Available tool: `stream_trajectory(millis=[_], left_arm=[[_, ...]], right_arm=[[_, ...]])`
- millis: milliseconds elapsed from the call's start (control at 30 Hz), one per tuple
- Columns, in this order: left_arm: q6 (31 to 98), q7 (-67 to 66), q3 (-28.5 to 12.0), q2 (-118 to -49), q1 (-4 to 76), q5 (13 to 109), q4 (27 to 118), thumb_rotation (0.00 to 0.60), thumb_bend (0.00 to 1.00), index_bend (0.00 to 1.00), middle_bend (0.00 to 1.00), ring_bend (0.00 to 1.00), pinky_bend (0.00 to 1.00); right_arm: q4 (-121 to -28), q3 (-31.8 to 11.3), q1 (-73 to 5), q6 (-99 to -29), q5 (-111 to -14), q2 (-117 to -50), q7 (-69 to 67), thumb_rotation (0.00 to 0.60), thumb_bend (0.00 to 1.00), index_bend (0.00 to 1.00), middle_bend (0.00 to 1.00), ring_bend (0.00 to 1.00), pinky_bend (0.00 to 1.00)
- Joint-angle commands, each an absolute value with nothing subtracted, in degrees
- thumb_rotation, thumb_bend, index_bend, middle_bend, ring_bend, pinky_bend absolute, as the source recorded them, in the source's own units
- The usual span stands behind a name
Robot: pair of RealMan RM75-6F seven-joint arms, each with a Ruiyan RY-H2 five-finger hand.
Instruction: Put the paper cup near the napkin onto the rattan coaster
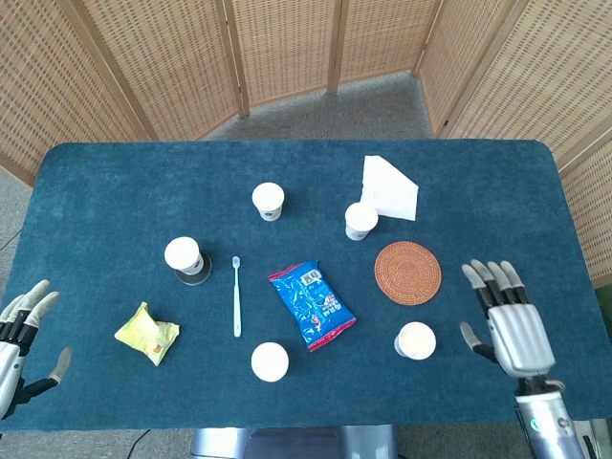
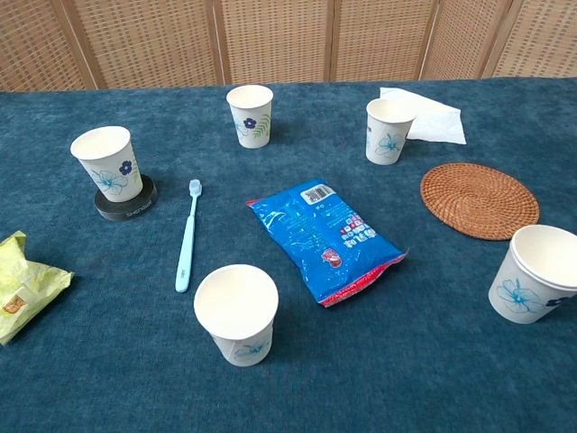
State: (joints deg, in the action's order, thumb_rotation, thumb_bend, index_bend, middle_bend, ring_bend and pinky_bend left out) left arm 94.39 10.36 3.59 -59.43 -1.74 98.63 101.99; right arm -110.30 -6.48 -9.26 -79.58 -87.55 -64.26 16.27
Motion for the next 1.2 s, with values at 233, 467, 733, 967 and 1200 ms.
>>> stream_trajectory(millis=[233, 467, 733, 967, 1200], left_arm=[[92.33, 11.41, 3.37, -60.11, -1.18, 96.23, 100.72, 0.584, 0.5, 0.02, 0.0, 0.0, 0.0], [90.6, 11.42, 2.67, -60.91, -0.56, 93.89, 100.24, 0.587, 0.5, 0.02, 0.0, 0.0, 0.0], [88.7, 11.04, 1.98, -61.31, 0.27, 91.87, 100.12, 0.588, 0.5, 0.02, 0.0, 0.0, 0.0], [87.96, 10.84, 1.65, -61.57, 0.58, 90.9, 100.12, 0.585, 0.5, 0.02, 0.0, 0.0, 0.0], [87.96, 10.92, 1.7, -61.81, 0.24, 90.12, 99.79, 0.587, 0.5, 0.03, 0.0, 0.0, 0.0]], right_arm=[[-107.14, -17.75, -24.97, -64.48, -76.06, -69.4, 12.94, 0.6, 0.36, 0.0, 0.0, 0.0, 0.0], [-98.2, -22.14, -36.02, -54.98, -65.68, -75.02, 16.37, 0.6, 0.36, 0.0, 0.0, 0.0, 0.0], [-86.52, -22.26, -45.57, -44.82, -55.96, -79.92, 18.03, 0.6, 0.36, 0.0, 0.0, 0.0, 0.0], [-77.63, -19.28, -52.99, -36.68, -47.4, -82.75, 21.17, 0.6, 0.36, 0.0, 0.0, 0.0, 0.0], [-71.3, -16.07, -58.64, -33.31, -39.75, -85.23, 24.12, 0.6, 0.37, 0.0, 0.0, 0.0, 0.0]])
